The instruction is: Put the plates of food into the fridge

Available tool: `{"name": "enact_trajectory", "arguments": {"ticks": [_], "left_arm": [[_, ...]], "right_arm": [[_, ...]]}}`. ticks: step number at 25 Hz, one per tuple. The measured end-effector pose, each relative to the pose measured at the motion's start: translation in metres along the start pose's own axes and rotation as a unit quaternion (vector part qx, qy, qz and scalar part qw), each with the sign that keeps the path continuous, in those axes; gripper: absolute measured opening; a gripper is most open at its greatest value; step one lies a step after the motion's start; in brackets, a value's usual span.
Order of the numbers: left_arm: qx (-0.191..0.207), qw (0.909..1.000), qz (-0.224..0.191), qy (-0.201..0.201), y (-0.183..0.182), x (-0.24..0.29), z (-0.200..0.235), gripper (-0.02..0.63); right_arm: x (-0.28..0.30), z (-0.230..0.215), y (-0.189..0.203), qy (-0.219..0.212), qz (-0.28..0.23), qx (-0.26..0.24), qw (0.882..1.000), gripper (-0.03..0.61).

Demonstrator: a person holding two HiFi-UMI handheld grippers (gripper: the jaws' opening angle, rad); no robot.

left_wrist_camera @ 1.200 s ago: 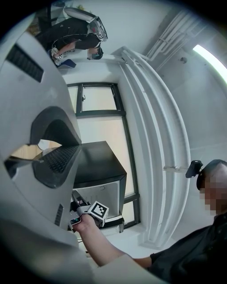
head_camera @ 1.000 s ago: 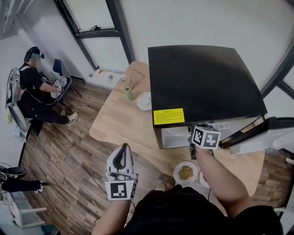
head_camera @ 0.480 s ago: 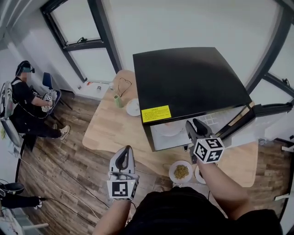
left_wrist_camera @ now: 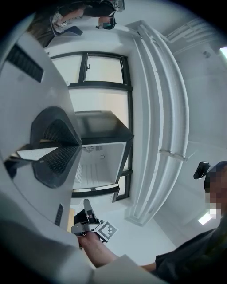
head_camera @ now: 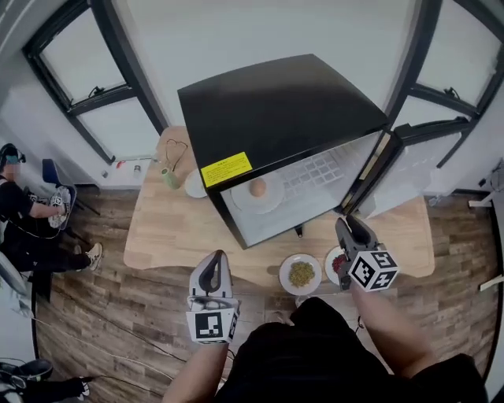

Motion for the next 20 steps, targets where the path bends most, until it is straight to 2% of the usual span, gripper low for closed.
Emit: {"name": "enact_trajectory", "arguments": {"ticks": [3,5,8,13,17,20], "left_arm": [[-0.002,0.9994,-0.008,0.035,0.004,0.007,-0.014,0.004],[0.001,0.9982,-0.010,0.058,0.005,0.013,-0.025,0.004],[0.020,0.9951,-0.010,0.097,0.007,0.022,-0.043,0.004],[0.025,0.9889,-0.006,0.146,0.009,0.035,-0.064,0.004],[0.030,0.9847,0.001,0.172,0.012,0.046,-0.075,0.004],[0.036,0.9835,0.004,0.177,0.015,0.056,-0.082,0.005]], "right_arm": [[-0.035,-0.025,0.023,0.047,0.001,0.032,0.998,0.141],[-0.058,-0.036,0.034,0.068,-0.010,0.032,0.997,0.141],[-0.092,-0.054,0.059,0.106,-0.022,0.063,0.992,0.131],[-0.133,-0.084,0.114,0.177,-0.010,0.177,0.968,0.130],[-0.146,-0.098,0.144,0.198,-0.016,0.233,0.952,0.130],[-0.149,-0.111,0.167,0.230,-0.023,0.276,0.933,0.140]]}}
Point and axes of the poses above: the fingertips, and each gripper's own axes: x forward along the fingers, z to its left, y out of its underside, the point moved 8 cm from there along -x, backward along the fingers, and after that the axes turned 3 degrees about x, right-handed, at the moved point
